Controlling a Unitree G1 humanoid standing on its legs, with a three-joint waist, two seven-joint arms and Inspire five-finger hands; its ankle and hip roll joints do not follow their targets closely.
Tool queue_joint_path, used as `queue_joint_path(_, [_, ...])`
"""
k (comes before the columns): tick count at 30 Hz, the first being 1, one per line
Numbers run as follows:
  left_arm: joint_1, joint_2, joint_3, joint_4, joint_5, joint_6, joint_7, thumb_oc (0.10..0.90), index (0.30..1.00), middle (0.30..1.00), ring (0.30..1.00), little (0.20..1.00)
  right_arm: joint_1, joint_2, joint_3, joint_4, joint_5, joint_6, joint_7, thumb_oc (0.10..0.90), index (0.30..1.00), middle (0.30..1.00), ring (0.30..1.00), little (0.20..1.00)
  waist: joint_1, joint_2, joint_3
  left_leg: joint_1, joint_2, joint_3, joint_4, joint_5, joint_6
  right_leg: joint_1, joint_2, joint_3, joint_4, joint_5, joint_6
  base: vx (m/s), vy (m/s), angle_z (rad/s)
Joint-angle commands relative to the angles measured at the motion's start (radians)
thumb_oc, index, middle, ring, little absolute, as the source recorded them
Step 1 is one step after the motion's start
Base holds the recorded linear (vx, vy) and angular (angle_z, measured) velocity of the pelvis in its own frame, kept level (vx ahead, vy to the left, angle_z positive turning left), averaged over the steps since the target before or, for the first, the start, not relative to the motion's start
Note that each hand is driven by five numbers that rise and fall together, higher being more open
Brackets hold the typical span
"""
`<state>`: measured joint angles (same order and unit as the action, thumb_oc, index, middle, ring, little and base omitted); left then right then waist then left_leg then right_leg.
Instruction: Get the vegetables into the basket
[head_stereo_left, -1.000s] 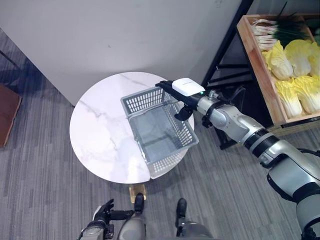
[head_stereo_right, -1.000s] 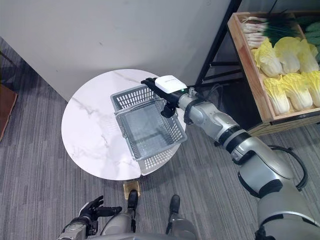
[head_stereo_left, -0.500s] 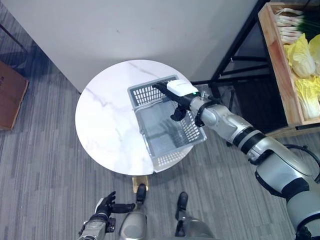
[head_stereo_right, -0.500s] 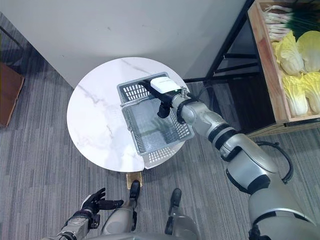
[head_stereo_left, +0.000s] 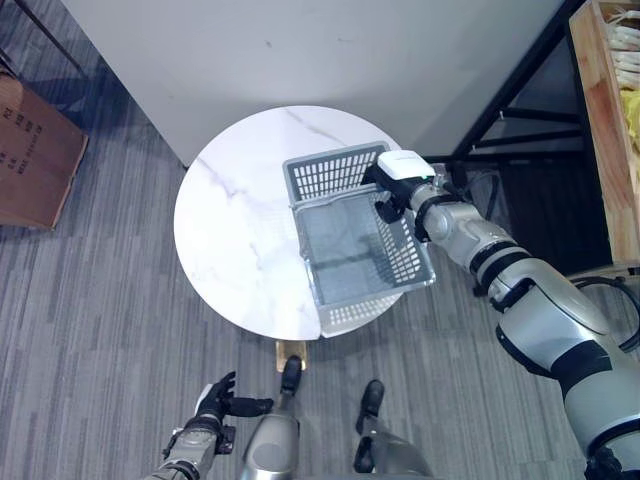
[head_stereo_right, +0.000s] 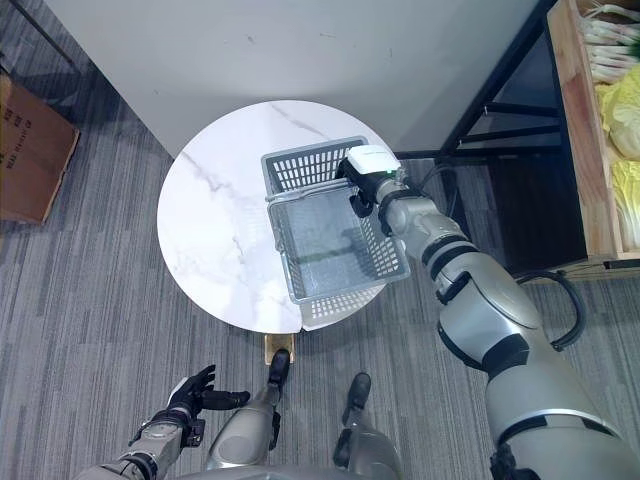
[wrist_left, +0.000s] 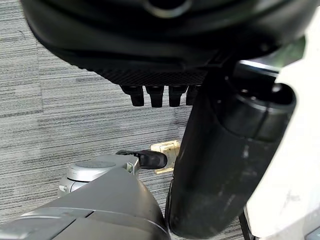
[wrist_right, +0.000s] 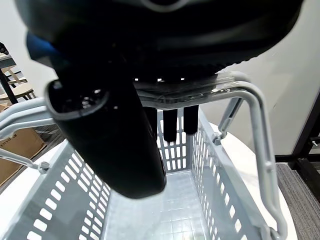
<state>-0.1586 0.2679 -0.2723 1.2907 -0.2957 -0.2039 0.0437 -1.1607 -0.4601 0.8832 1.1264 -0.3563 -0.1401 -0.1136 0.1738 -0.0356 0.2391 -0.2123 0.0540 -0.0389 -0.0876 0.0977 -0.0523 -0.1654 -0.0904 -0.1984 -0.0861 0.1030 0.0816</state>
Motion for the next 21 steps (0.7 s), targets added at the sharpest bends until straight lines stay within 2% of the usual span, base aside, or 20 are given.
queue_joint_path(1, [0.03,0.053,-0.07,0.04,0.014,0.003,0.014,0.9,1.0,1.0,1.0,1.0,-0.114,-0.045,-0.01,0.0,0.006,-0.007,-0.057,0.4,0.3,0.3,0.3,0.3,-0.002,-0.027,-0.029,-0.007,0.036,0.015,0.0,0.015,-0.058,-0.019,-0.121,0.05,-0.001,0.074,0.116,0.0,0.0,0.0])
queue_joint_path(5, [0.025,0.052,-0.069,0.042,0.025,0.008,0.015,0.9,1.0,1.0,1.0,1.0,-0.097,-0.056,-0.019,-0.028,0.025,-0.009,-0.053,0.4,0.3,0.3,0.3,0.3,-0.01,-0.026,-0.032,0.002,0.038,0.023,0.0,0.012,-0.057,-0.02,-0.119,0.059,-0.001,0.073,0.115,0.0,0.0,-0.04])
queue_joint_path(7, [0.03,0.049,-0.061,0.04,0.04,0.012,0.013,0.9,1.0,1.0,1.0,1.0,-0.068,-0.072,-0.044,-0.147,0.073,-0.019,-0.035,0.4,0.3,0.3,0.3,0.3,-0.02,-0.028,-0.037,0.015,0.041,0.03,0.0,0.006,-0.056,-0.014,-0.117,0.066,-0.001,0.069,0.113,0.0,0.0,-0.08])
queue_joint_path(8, [0.036,0.048,-0.043,0.041,0.042,0.017,0.012,0.9,1.0,1.0,1.0,1.0,-0.032,-0.093,-0.082,-0.26,0.14,-0.029,-0.017,0.4,0.3,0.3,0.3,0.3,-0.031,-0.032,-0.041,0.025,0.043,0.036,0.0,0.003,-0.056,-0.007,-0.116,0.069,-0.001,0.066,0.113,0.0,-0.003,-0.12])
queue_joint_path(9, [0.036,0.048,-0.043,0.041,0.042,0.017,0.012,0.9,1.0,1.0,1.0,1.0,-0.031,-0.093,-0.082,-0.26,0.14,-0.029,-0.017,0.4,0.3,0.3,0.3,0.3,-0.031,-0.032,-0.04,0.025,0.043,0.036,0.0,0.003,-0.056,-0.006,-0.116,0.069,-0.001,0.066,0.113,0.01,0.0,-0.09])
queue_joint_path(10, [0.044,0.048,-0.012,0.047,0.044,0.022,0.011,0.9,1.0,1.0,1.0,1.0,0.021,-0.12,-0.119,-0.39,0.21,-0.04,0.011,0.4,0.3,0.3,0.3,0.3,-0.045,-0.038,-0.046,0.036,0.047,0.043,0.0,-0.002,-0.056,0.001,-0.116,0.071,-0.001,0.064,0.111,0.0,0.0,0.0])
queue_joint_path(15, [0.085,0.049,0.06,0.066,0.069,0.038,-0.004,0.9,1.0,1.0,1.0,1.0,0.179,-0.212,-0.19,-0.684,0.376,-0.082,0.099,0.4,0.3,0.3,0.3,0.3,-0.077,-0.053,-0.067,0.074,0.057,0.066,0.0,-0.016,-0.057,0.022,-0.111,0.085,-0.001,0.057,0.11,0.02,-0.003,-0.02])
queue_joint_path(16, [0.102,0.052,0.087,0.078,0.082,0.043,-0.01,0.9,1.0,1.0,1.0,1.0,0.237,-0.252,-0.214,-0.78,0.425,-0.095,0.134,0.4,0.3,0.3,0.3,0.3,-0.09,-0.055,-0.078,0.091,0.061,0.076,0.0,-0.021,-0.059,0.032,-0.11,0.09,-0.001,0.052,0.109,0.04,-0.006,-0.1])
queue_joint_path(18, [0.103,0.052,0.087,0.077,0.082,0.043,-0.01,0.9,1.0,1.0,1.0,1.0,0.239,-0.253,-0.216,-0.782,0.425,-0.094,0.135,0.4,0.3,0.3,0.3,0.3,-0.089,-0.056,-0.078,0.091,0.061,0.076,0.0,-0.022,-0.059,0.033,-0.11,0.09,-0.001,0.052,0.109,0.02,-0.005,-0.16])
queue_joint_path(21, [0.135,0.042,0.128,0.086,0.11,0.049,-0.028,0.9,1.0,1.0,1.0,1.0,0.391,-0.338,-0.304,-0.965,0.519,-0.124,0.192,0.4,0.3,0.3,0.3,0.3,-0.12,-0.054,-0.102,0.122,0.069,0.096,0.0,-0.031,-0.062,0.052,-0.108,0.096,-0.001,0.044,0.11,0.02,-0.007,-0.21])
